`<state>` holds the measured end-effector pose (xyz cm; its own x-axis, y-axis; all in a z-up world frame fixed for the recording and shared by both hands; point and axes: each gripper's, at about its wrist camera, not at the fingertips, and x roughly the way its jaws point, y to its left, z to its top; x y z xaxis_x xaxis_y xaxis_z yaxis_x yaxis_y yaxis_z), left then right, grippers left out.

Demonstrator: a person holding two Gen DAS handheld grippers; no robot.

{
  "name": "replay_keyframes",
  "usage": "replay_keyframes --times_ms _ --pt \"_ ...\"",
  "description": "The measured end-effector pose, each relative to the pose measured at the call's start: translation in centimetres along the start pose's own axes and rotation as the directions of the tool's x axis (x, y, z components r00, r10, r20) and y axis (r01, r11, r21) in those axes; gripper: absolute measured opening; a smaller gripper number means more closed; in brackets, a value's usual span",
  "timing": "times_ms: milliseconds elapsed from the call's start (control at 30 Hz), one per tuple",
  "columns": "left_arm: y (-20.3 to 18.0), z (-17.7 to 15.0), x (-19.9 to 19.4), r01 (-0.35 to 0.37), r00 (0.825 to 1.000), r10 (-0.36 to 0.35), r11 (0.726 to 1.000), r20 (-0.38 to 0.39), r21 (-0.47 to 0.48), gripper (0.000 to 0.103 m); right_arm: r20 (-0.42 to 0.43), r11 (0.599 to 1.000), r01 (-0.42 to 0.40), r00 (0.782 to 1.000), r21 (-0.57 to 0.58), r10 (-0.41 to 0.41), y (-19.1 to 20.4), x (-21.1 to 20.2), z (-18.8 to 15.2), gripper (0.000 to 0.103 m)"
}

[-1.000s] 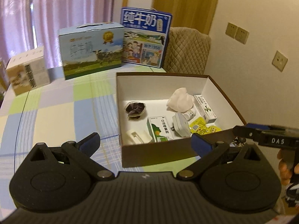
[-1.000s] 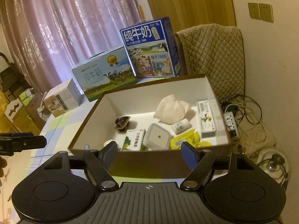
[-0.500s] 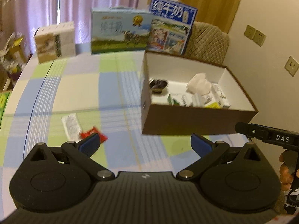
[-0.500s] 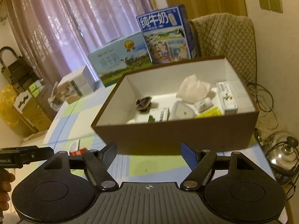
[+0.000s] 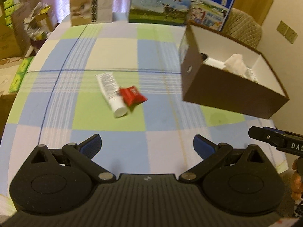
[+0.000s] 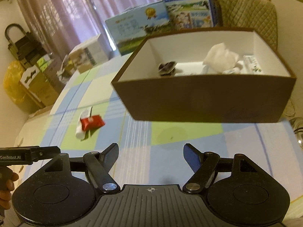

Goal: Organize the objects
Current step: 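Withdraw both tools from the box back toward the white tube and red packet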

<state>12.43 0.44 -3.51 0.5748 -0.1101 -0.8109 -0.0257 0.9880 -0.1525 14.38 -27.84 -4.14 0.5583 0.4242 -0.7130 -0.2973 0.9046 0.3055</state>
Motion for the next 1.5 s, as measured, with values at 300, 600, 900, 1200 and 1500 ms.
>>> replay_keyframes --times_ms 300,600,900,1200,1500 --pt "2.3 -1.0 1.3 -0.078 0.997 0.077 0.996 -0.016 -0.032 0.102 -0.076 0.999 -0.01 0.997 -0.037 0.007 1.9 3.0 -2.0 0.073" --pt "3.6 -1.5 2.9 -0.12 0.992 0.119 0.992 -0.033 -0.044 0.101 -0.104 0.997 -0.028 0.994 -0.076 0.02 3.7 5.9 -2.5 0.072" --pt "5.7 -0.8 4.5 -0.169 0.985 0.167 0.984 -0.039 -0.058 0.098 -0.091 0.985 -0.063 0.995 -0.16 0.048 6.8 9.0 -1.8 0.072" --pt "8.2 1.6 6.2 -0.224 0.973 0.226 0.972 0.033 -0.072 0.098 -0.044 0.964 -0.085 0.996 -0.253 0.076 10.2 12.0 -0.4 0.072" --pt "11.4 2.3 7.7 -0.229 0.969 0.242 0.953 0.048 -0.197 0.097 -0.001 0.93 -0.101 0.994 -0.352 0.108 13.9 15.8 0.6 0.056"
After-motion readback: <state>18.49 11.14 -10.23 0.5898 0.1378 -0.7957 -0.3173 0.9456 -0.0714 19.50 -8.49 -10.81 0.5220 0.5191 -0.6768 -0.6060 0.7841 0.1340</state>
